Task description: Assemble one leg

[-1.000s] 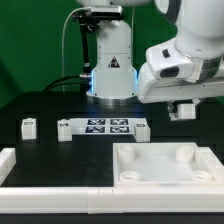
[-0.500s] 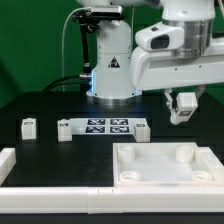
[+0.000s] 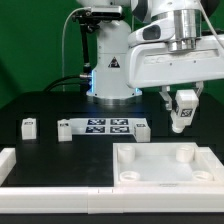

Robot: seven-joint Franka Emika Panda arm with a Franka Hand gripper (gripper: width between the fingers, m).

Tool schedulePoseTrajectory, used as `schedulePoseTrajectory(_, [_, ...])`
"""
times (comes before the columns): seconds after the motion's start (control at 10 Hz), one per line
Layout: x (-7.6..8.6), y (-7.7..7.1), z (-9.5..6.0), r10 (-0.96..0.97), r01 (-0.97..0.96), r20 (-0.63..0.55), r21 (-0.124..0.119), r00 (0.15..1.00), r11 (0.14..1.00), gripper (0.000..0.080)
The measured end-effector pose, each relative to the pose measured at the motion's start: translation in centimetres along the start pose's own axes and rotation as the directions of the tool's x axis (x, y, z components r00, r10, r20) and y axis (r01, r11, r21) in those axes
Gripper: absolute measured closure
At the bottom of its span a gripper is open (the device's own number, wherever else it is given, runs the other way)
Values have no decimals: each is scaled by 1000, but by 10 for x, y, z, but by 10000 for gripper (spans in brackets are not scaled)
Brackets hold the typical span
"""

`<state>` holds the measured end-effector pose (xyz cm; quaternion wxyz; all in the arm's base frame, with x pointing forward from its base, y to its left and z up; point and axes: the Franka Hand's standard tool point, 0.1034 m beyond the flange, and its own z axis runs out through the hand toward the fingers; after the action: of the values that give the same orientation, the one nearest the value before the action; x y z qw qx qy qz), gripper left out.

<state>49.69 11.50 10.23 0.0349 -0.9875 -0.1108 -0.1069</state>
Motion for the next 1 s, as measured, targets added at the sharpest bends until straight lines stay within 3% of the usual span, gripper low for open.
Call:
schedulePoseTrajectory(0.5, [80, 2, 14, -126, 126, -8, 23, 992, 992, 509])
schedulePoseTrajectory(0.8, [80, 2, 15, -126, 127, -41, 16, 991, 992, 509])
schedulePoseTrajectory(1.0, [85, 9, 14, -136, 136, -188, -17, 973, 991, 509])
